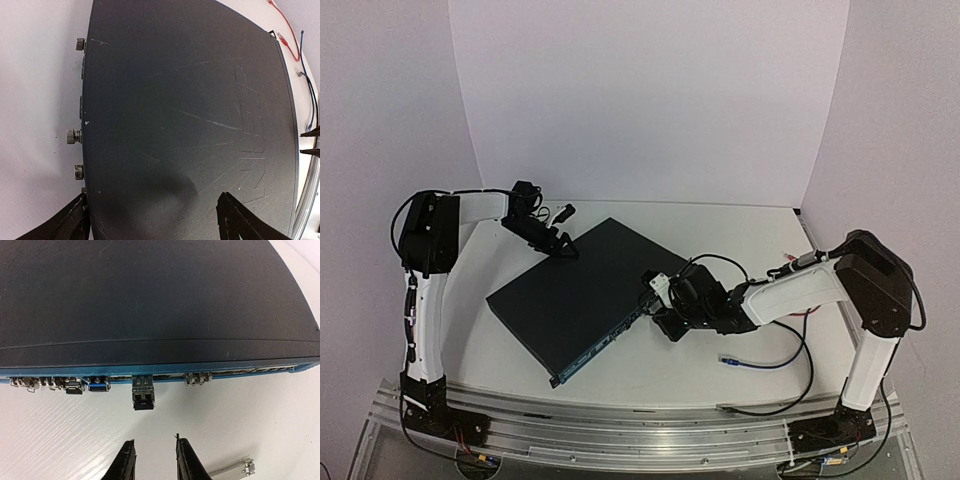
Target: Insert the plug into the switch port
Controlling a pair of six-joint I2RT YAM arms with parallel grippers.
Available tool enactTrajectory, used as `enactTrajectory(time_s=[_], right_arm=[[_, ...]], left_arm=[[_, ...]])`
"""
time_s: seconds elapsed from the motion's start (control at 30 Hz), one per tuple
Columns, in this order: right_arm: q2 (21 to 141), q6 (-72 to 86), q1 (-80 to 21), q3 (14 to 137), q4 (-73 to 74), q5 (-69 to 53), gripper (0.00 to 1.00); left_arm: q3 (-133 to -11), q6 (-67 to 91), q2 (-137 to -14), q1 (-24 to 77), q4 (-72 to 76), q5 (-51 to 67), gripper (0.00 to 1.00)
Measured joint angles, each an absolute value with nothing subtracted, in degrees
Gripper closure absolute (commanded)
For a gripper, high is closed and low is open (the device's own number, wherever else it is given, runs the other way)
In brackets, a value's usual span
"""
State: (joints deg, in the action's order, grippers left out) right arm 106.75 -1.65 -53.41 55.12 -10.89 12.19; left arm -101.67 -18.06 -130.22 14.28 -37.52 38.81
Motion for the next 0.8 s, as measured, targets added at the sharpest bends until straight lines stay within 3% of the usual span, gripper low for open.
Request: enactTrajectory(time_s=[0.8], right_arm=[[112.3, -1.2, -52.7, 60.5, -10.1, 12.9, 0.78]], left_arm=[[-101.7, -18.0, -130.2, 14.3, -37.5, 38.7, 0.16]])
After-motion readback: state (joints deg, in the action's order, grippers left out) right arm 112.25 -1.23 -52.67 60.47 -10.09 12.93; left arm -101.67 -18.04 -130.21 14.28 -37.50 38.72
